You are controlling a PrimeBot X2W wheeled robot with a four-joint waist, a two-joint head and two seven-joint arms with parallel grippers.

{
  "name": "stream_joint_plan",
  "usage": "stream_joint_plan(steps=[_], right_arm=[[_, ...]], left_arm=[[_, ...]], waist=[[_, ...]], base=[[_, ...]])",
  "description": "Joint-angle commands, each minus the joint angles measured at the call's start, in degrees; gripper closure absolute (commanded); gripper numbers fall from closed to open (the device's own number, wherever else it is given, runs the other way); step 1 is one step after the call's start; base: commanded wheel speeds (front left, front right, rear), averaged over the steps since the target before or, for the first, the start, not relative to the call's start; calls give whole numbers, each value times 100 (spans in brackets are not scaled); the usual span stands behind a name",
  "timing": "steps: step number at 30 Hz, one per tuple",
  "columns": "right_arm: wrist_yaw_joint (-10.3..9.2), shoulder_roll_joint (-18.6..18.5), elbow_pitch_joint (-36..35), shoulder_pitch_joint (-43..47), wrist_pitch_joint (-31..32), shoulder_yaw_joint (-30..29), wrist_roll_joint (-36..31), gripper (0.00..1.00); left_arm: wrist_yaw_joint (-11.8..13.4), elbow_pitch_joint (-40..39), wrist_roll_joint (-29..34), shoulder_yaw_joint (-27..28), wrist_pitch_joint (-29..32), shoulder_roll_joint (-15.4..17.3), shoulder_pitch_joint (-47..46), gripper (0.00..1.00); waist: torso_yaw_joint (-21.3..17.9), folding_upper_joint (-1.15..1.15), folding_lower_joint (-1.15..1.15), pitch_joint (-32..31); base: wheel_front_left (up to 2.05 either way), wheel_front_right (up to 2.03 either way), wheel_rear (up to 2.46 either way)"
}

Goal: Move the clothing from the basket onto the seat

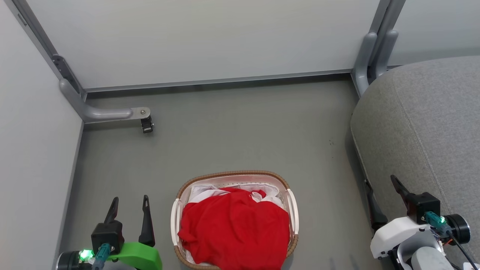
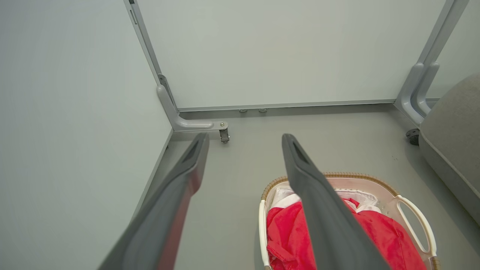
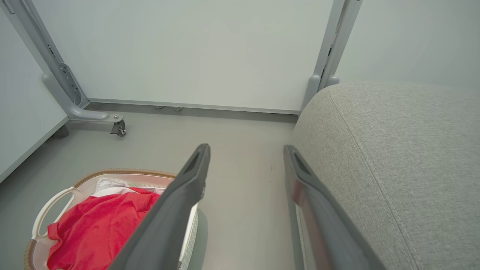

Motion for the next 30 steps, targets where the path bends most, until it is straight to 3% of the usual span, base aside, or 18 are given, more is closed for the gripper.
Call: stream_joint_plan(steps=[1,7,17,30], right_arm=[[0,-10,-16,-14,-27,2,3,0],[0,-70,-166,-257,-26,48,70,0],[-1,-154,-574,-1007,-21,150,212,0],[-1,-203,-1141,-1759,-20,389,348,0]], left_arm=[[9,11,-34,-2,-4,30,5,0],[-39,60,-186,-152,-3,29,-253,0],[-100,484,-505,-517,-1,30,-1078,0],[-342,1558,-932,-1079,-2,32,-2479,0]], waist=[[-13,0,0,48],[-105,0,0,493],[-455,0,0,1794],[-974,0,0,3266]], base=[[0,0,0],[0,0,0],[0,0,0],[0,0,0]])
